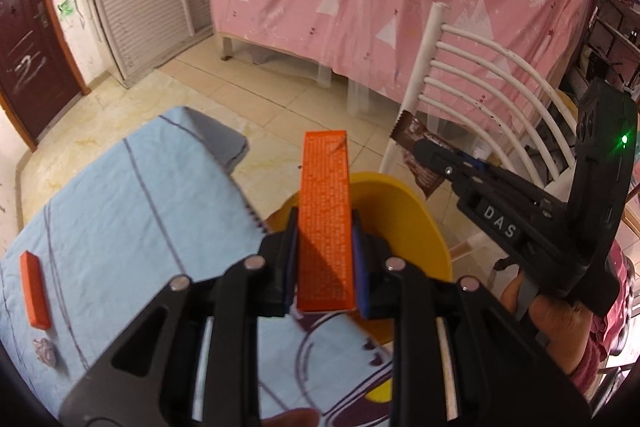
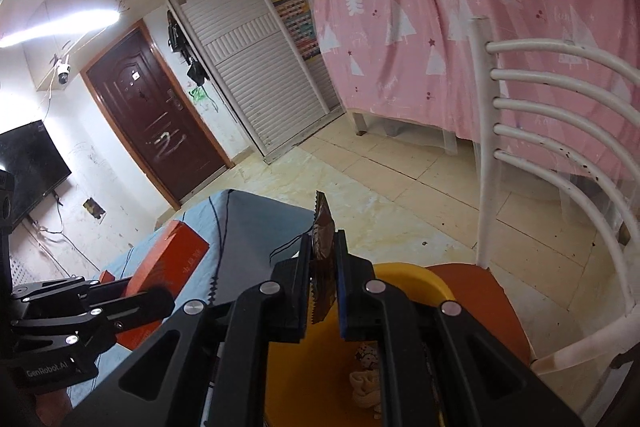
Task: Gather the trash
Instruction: 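Carry the orange block and brown packet over the yellow bin, then open both tools to drop the block and packet into the bin, then move both open tools back to the white paper and remaining orange block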
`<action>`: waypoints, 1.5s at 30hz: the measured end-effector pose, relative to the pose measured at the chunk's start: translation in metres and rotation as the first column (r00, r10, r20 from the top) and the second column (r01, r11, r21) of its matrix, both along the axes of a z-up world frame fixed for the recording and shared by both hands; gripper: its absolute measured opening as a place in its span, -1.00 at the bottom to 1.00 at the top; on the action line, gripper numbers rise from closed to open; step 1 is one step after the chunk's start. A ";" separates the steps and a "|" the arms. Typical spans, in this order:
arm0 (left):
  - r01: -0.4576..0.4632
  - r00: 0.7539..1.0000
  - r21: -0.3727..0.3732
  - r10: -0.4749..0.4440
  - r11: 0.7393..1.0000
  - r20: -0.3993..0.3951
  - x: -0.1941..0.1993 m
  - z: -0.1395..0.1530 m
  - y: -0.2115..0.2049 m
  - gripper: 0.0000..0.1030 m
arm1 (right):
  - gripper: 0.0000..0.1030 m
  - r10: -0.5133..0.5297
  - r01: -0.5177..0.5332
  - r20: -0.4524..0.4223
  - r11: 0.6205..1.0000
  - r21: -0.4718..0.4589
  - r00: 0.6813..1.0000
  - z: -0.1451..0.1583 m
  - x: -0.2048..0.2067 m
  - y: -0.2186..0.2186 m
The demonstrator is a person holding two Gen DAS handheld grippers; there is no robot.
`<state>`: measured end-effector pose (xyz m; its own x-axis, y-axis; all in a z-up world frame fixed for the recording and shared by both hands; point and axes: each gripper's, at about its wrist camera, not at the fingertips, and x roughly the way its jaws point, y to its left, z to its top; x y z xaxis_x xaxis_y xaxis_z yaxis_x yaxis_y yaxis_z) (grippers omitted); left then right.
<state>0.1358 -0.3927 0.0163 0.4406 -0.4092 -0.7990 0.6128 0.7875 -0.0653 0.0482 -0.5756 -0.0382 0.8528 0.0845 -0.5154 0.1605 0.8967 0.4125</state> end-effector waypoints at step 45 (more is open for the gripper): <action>-0.273 0.962 -0.080 0.274 0.959 0.004 0.017 0.022 0.172 0.29 | 0.49 0.256 -0.256 -0.008 0.964 -0.072 0.967 0.043 0.054 0.139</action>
<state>0.1526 -0.2206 0.0384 0.5563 -0.3319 -0.7619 0.3760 0.9181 -0.1254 0.1026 -0.4370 0.0049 0.8079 0.2631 -0.5273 -0.0791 0.9351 0.3454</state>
